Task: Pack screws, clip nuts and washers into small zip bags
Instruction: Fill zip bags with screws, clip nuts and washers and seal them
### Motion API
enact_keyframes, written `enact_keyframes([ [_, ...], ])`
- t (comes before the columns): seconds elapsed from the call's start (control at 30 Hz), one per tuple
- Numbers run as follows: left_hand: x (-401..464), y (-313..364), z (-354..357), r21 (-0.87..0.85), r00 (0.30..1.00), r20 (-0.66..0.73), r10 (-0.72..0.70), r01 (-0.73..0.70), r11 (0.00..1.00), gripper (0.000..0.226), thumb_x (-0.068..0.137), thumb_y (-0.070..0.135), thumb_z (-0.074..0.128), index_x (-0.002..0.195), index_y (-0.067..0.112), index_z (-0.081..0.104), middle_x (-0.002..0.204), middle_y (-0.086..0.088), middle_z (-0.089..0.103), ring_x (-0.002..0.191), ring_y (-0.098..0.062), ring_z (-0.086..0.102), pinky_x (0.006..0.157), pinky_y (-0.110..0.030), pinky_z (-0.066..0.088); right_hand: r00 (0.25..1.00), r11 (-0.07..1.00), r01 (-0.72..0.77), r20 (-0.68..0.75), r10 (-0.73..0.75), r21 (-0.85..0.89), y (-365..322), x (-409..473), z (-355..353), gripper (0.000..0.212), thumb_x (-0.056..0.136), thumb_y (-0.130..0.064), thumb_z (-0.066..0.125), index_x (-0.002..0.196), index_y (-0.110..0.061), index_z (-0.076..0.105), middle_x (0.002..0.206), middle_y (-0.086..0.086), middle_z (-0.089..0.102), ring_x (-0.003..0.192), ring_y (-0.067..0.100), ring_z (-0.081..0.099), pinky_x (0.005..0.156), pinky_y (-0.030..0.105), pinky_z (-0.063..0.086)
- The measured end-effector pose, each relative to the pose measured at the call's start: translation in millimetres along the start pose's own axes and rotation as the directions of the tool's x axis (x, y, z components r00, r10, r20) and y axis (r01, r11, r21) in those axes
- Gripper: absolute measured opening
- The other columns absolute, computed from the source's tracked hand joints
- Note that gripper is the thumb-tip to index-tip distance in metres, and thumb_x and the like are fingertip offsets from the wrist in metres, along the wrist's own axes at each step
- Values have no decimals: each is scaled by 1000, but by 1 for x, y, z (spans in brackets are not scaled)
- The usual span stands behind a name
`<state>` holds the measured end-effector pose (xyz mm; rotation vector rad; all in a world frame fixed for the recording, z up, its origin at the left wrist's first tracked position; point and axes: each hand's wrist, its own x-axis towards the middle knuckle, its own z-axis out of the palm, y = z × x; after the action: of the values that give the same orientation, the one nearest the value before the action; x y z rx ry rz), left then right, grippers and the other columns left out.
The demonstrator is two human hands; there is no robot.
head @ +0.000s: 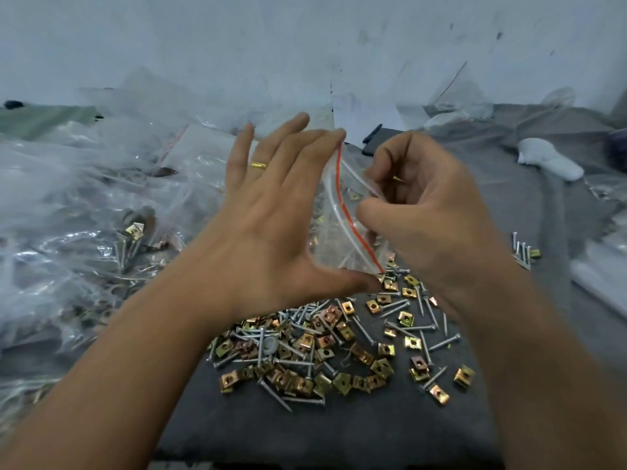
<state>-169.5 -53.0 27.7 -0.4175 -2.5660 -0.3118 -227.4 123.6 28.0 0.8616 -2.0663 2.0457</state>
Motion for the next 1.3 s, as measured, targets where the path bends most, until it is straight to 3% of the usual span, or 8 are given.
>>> enact_keyframes([
  [0.13, -7, 4, 4, -427, 989, 47, -143, 149, 892, 117, 60, 69, 85, 156, 27, 34, 152, 7, 44, 147, -13, 41, 122, -44, 36, 1000, 1000, 5, -20, -6, -21, 0, -1, 4, 29, 66, 2, 64, 86, -16, 52, 73, 12, 51, 57, 22, 51, 52, 54, 52],
  [0.27, -5, 13, 8, -524, 984, -6, -180, 150, 838, 101, 65, 41, 89, 150, 21, 40, 145, -1, 50, 139, -16, 51, 116, -39, 43, 994, 1000, 0, -114, 1, 9, 0, -1, 6, 27, 67, 0, 62, 86, -16, 52, 65, -9, 52, 52, 13, 56, 55, 48, 54],
  [0.47, -1, 8, 8, -597, 975, -124, -182, 74, 799, 80, 73, 16, 82, 145, 11, 46, 143, -7, 55, 138, -19, 54, 118, -42, 42, 980, 982, 45, -200, -8, 182, 3, 2, 3, 22, 82, -14, 71, 99, -15, 57, 84, 0, 58, 70, 14, 59, 62, 35, 54],
  [0.57, -3, -3, 6, -599, 973, -123, -196, 85, 796, 80, 74, 17, 84, 145, 16, 46, 144, -2, 54, 140, -18, 52, 120, -41, 40, 993, 969, 17, -118, 12, 246, 2, 2, -9, 31, 87, -21, 76, 110, -12, 57, 93, 5, 62, 75, 19, 67, 64, 39, 58],
  [0.7, -3, -6, 10, -601, 977, -104, -185, 86, 794, 83, 76, 21, 87, 147, 22, 46, 146, -3, 53, 140, -22, 53, 116, -45, 44, 996, 995, -88, -1, 88, 50, 1, -3, -7, 47, 75, -28, 86, 115, -18, 63, 104, 8, 70, 85, 33, 73, 62, 36, 60],
  [0.87, -3, 12, 16, -541, 984, -111, -136, 54, 839, 89, 77, 26, 93, 153, 23, 46, 152, 6, 52, 146, -17, 47, 121, -38, 39, 996, 996, -92, -8, 92, -21, 4, -2, 1, 55, 71, 0, 80, 116, -26, 64, 109, 0, 71, 91, 6, 72, 80, 28, 59],
  [1.13, 2, 23, 19, -514, 981, -133, -141, 53, 856, 100, 70, 33, 98, 154, 17, 46, 153, 6, 51, 147, -13, 42, 121, -37, 36, 987, 990, -135, -80, 137, 29, 1, -2, 1, 56, 68, -2, 80, 117, -27, 65, 104, -5, 70, 87, 2, 71, 77, 28, 58],
  [1.3, 0, 13, 19, -497, 976, -113, -187, 107, 861, 101, 66, 41, 98, 153, 26, 48, 150, 10, 51, 147, -10, 42, 121, -30, 36, 969, 951, -226, -55, 242, 209, 1, -4, -1, 51, 70, -9, 82, 118, -24, 70, 109, 5, 73, 91, 20, 75, 74, 36, 59],
])
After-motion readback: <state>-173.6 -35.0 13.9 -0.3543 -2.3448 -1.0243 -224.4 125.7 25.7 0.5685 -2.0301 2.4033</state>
